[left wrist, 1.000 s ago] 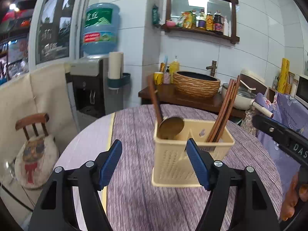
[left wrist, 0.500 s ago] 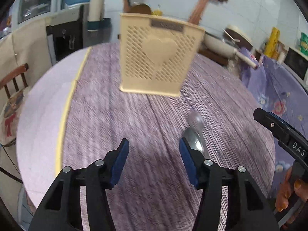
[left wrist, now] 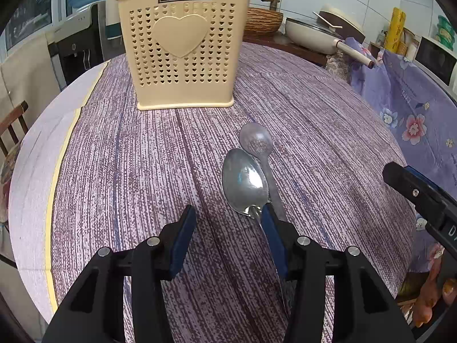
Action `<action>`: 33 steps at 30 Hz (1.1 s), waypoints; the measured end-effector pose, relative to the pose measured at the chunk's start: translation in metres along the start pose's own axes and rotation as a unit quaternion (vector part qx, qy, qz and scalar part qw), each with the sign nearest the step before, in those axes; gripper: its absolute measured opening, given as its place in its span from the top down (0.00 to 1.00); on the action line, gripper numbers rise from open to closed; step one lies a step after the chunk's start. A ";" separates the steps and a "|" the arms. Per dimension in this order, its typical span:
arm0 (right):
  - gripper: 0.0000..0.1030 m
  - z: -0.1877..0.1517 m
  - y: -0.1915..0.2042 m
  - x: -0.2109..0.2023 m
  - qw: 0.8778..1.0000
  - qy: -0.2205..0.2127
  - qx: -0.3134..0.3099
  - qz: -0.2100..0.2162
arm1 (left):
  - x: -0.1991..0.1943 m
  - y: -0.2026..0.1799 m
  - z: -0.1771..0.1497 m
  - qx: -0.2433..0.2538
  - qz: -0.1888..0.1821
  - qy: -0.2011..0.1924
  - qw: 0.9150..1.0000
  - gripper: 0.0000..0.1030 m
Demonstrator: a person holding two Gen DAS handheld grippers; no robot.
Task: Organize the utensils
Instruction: 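Move both tools down toward the two steel spoons on the cloth, then close the left tool on the handle of a steel spoon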
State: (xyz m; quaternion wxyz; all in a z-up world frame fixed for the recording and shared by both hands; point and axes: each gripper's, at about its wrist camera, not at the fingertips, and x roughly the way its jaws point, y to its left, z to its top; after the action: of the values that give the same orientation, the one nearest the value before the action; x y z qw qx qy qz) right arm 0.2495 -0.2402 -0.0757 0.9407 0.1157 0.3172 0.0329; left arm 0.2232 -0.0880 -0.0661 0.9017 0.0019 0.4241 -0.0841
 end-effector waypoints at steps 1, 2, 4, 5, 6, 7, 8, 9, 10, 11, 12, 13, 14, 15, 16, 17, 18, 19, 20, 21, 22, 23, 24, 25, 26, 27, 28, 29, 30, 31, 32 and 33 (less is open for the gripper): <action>0.31 -0.001 0.000 0.000 1.000 0.001 0.003 0.004 | -0.001 -0.001 -0.002 0.003 0.003 0.001 1.000 0.53; 0.31 -0.001 0.000 0.000 1.000 0.003 0.004 0.006 | -0.002 -0.002 -0.003 0.005 0.004 0.002 1.000 0.53; 0.31 -0.001 0.000 0.000 1.000 0.004 0.004 0.007 | -0.005 -0.002 -0.005 -0.001 -0.007 0.005 1.000 0.53; 0.31 -0.002 0.000 0.001 1.000 0.004 0.004 0.007 | -0.005 -0.004 -0.005 -0.001 -0.007 0.005 1.000 0.53; 0.31 -0.002 0.001 0.001 1.000 0.005 0.005 0.008 | -0.006 -0.007 -0.006 0.006 -0.002 0.006 1.000 0.53; 0.31 -0.002 0.000 0.001 1.000 0.005 0.007 0.010 | -0.005 -0.010 -0.006 0.013 0.001 0.008 1.000 0.53; 0.31 -0.003 0.001 0.001 1.000 0.005 0.007 0.011 | -0.004 -0.012 -0.008 0.017 0.000 0.012 1.000 0.53; 0.31 -0.003 0.001 0.001 1.000 0.006 0.007 0.011 | -0.004 -0.015 -0.009 0.023 0.007 0.010 1.000 0.53; 0.31 -0.004 0.001 0.001 1.000 0.006 0.007 0.011 | -0.004 -0.017 -0.009 0.029 0.016 0.010 0.999 0.56; 0.31 -0.004 0.001 0.001 1.000 0.006 0.007 0.012 | -0.003 -0.018 -0.010 0.033 0.023 0.007 0.999 0.58; 0.31 -0.004 0.001 0.001 1.000 0.006 0.007 0.012 | -0.004 -0.018 -0.011 0.033 0.025 0.006 0.999 0.60; 0.31 -0.004 0.002 0.000 1.000 0.007 0.007 0.012 | -0.004 -0.016 -0.012 0.031 0.028 0.006 0.999 0.64; 0.31 -0.004 0.002 0.000 1.000 0.006 0.006 0.011 | -0.005 -0.014 -0.012 0.028 0.030 0.006 0.999 0.69; 0.31 -0.004 0.003 -0.001 1.000 0.006 0.005 0.010 | -0.006 -0.011 -0.012 0.025 0.032 0.006 0.999 0.72; 0.31 -0.003 0.003 -0.001 1.000 0.006 0.005 0.010 | -0.006 -0.009 -0.011 0.023 0.033 0.006 0.999 0.78; 0.31 -0.003 0.004 0.000 1.000 0.007 0.004 0.010 | -0.006 -0.007 -0.011 0.021 0.035 0.007 0.999 0.83; 0.31 -0.003 0.006 0.000 1.000 0.008 0.001 0.011 | -0.006 -0.004 -0.011 0.021 0.039 0.007 0.999 0.84; 0.31 -0.003 0.009 0.000 1.000 0.008 -0.002 0.013 | -0.006 -0.001 -0.010 0.019 0.040 0.007 0.999 0.85; 0.31 -0.003 0.012 0.001 1.000 0.009 -0.005 0.014 | -0.006 0.003 -0.010 0.016 0.039 0.007 0.999 0.86; 0.31 -0.003 0.014 0.002 1.000 0.010 -0.008 0.016 | -0.007 0.006 -0.010 0.014 0.037 0.007 0.999 0.86; 0.31 -0.003 0.018 0.003 1.000 0.012 -0.012 0.018 | -0.008 0.009 -0.010 0.013 0.036 0.007 0.999 0.87; 0.31 -0.004 0.020 0.004 1.000 0.014 -0.014 0.020 | -0.008 0.014 -0.010 0.012 0.038 0.006 0.999 0.88; 0.31 -0.004 0.022 0.005 1.000 0.016 -0.017 0.021 | -0.009 0.018 -0.010 0.011 0.039 0.005 0.999 0.89; 0.31 -0.004 0.025 0.006 0.999 0.017 -0.019 0.022 | -0.010 0.023 -0.011 0.009 0.038 0.004 0.999 0.89; 0.31 -0.004 0.027 0.007 0.999 0.019 -0.021 0.022 | -0.011 0.029 -0.011 0.005 0.037 0.004 0.999 0.89; 0.31 -0.004 0.028 0.008 0.999 0.020 -0.023 0.022 | -0.012 0.034 -0.010 0.002 0.039 0.004 0.999 0.89; 0.31 -0.005 0.030 0.009 0.999 0.022 -0.024 0.023 | -0.012 0.040 -0.010 0.000 0.041 0.004 0.999 0.89; 0.31 -0.005 0.031 0.009 0.999 0.023 -0.024 0.025 | -0.012 0.046 -0.010 -0.004 0.042 0.003 0.999 0.89; 0.31 -0.006 0.033 0.010 0.999 0.025 -0.024 0.027 | -0.013 0.052 -0.009 -0.008 0.038 0.003 0.999 0.89; 0.31 -0.006 0.035 0.011 0.999 0.027 -0.025 0.029 | -0.013 0.055 -0.008 -0.011 0.032 0.004 0.999 0.89; 0.31 -0.007 0.037 0.012 0.999 0.028 -0.026 0.031 | -0.014 0.058 -0.008 -0.013 0.028 0.005 0.999 0.89; 0.31 -0.008 0.039 0.013 0.999 0.029 -0.028 0.033 | -0.014 0.059 -0.007 -0.014 0.027 0.006 1.000 0.89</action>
State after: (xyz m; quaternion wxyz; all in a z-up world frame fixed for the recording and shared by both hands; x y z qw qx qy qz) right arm 0.2553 -0.1994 -0.0803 0.9324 0.0983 0.3395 0.0759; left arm 0.2177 -0.0276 -0.0642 0.9010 0.0018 0.4305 -0.0537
